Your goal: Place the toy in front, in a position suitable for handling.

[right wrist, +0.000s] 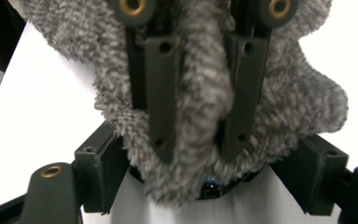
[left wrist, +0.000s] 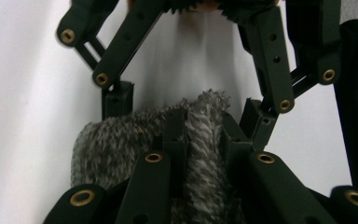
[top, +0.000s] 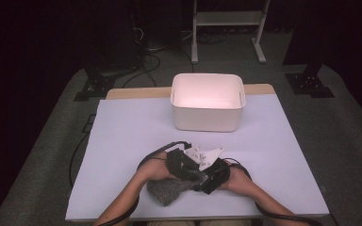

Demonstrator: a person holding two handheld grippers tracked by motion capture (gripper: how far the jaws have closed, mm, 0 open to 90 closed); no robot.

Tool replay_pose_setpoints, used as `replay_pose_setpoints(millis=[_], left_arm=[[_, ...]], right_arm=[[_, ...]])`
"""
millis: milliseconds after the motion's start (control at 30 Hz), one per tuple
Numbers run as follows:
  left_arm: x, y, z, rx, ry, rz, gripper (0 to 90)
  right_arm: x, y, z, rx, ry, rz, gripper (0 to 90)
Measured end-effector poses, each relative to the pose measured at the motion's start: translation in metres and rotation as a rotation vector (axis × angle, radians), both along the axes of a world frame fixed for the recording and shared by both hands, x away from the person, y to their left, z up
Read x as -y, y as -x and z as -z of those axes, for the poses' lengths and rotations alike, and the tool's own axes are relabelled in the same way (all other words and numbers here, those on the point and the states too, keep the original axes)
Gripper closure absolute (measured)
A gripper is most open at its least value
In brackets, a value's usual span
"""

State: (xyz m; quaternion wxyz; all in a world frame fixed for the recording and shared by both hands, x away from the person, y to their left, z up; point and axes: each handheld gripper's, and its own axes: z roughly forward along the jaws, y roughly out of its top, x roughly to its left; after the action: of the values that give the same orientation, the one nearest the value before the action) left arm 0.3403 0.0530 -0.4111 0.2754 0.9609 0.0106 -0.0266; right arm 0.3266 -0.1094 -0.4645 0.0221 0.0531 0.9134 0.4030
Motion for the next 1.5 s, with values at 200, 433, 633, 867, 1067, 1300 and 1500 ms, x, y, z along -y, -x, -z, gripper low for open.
replay_pose_setpoints(millis=[200,433,633,867,1067,1300,1500], left_arm=[[-0.03,-0.008,-0.007,0.01,0.017,-0.088,76.8],[-0.08,-0.005,-0.012,0.035,-0.022,-0.191,76.8],[-0.117,0.004,-0.012,0.019,0.013,-0.247,76.8],[-0.117,0.006,-0.009,0.006,0.033,-0.239,76.9],[-0.102,0.006,-0.007,0.0,0.053,-0.215,77.0],[-0.098,0.007,-0.008,0.011,0.034,-0.205,77.0],[-0.099,0.007,-0.008,0.013,0.033,-0.203,77.1]], right_arm=[[0.0,0.0,0.0,0.005,0.0,0.002,22.7],[0.0,-0.001,0.0,0.011,0.002,-0.002,22.6],[0.0,-0.001,0.0,0.01,0.003,-0.002,22.6],[-0.002,-0.001,-0.003,-0.011,0.023,0.009,19.4],[-0.009,-0.008,-0.014,-0.079,0.015,-0.019,18.4],[-0.013,-0.022,-0.016,-0.169,0.023,-0.057,21.9],[-0.006,-0.031,-0.021,-0.217,-0.035,-0.032,26.1]])
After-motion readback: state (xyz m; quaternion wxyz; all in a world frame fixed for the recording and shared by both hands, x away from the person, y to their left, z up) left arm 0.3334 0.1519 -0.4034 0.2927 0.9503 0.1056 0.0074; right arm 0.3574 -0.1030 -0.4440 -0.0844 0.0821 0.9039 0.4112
